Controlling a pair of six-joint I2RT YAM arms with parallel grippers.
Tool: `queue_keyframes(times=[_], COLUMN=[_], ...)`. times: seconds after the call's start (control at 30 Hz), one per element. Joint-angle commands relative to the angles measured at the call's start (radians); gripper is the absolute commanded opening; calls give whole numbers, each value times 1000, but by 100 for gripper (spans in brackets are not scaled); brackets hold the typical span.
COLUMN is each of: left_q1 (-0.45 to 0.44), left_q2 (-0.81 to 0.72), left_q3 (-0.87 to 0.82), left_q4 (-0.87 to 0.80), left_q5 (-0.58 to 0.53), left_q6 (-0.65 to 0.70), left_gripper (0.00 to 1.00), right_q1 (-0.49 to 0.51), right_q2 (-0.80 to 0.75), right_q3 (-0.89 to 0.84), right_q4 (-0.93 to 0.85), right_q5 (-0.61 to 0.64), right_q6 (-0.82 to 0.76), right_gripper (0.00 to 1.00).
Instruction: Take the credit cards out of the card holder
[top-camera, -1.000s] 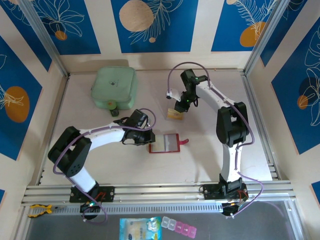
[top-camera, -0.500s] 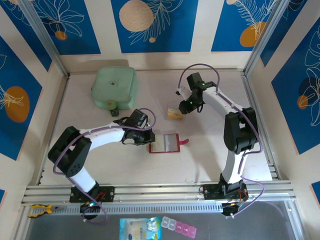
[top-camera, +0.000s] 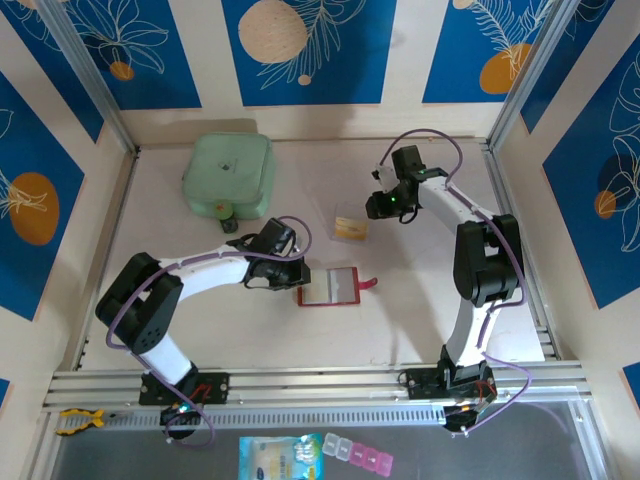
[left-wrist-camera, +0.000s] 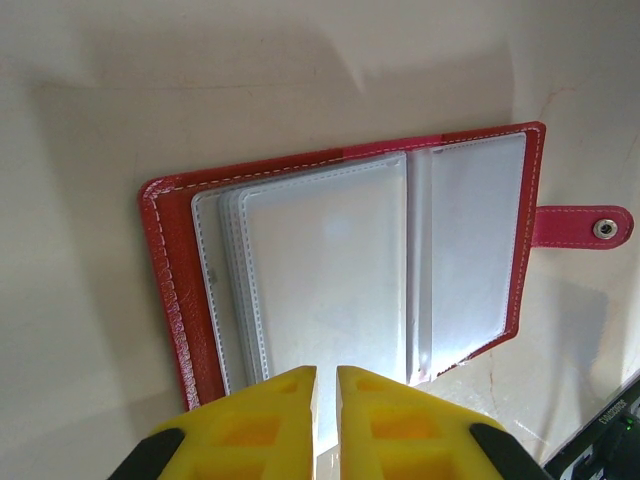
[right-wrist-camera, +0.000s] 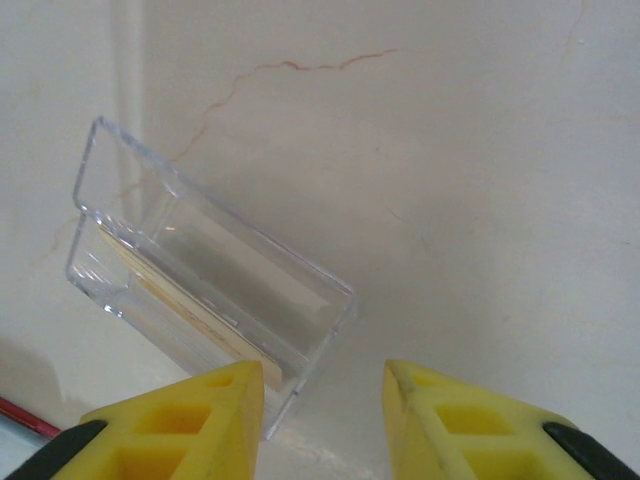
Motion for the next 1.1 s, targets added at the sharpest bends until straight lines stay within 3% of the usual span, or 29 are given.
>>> queue_keyframes(times=[0.0,0.57,0.8,1.07], left_q1=[7,7,7,7], left_q2=[2,-8,-12,-19], left_q3=[-14,-29,-34,-36], left_q4=[4,7,7,6], left_q5=[9,4,1,-4], left_q6=[23,22,20,18], left_gripper=[14,14,14,14], right_q1=[2,15,16,24], right_q2=[36,99,108,60], right_q3=[36,68,94,95], right_q4=[11,-18,-39,-49], right_q5=[-59,-27,-17,-6], right_q6=[40,-8,-26,-5], right_gripper=[36,15,13,23])
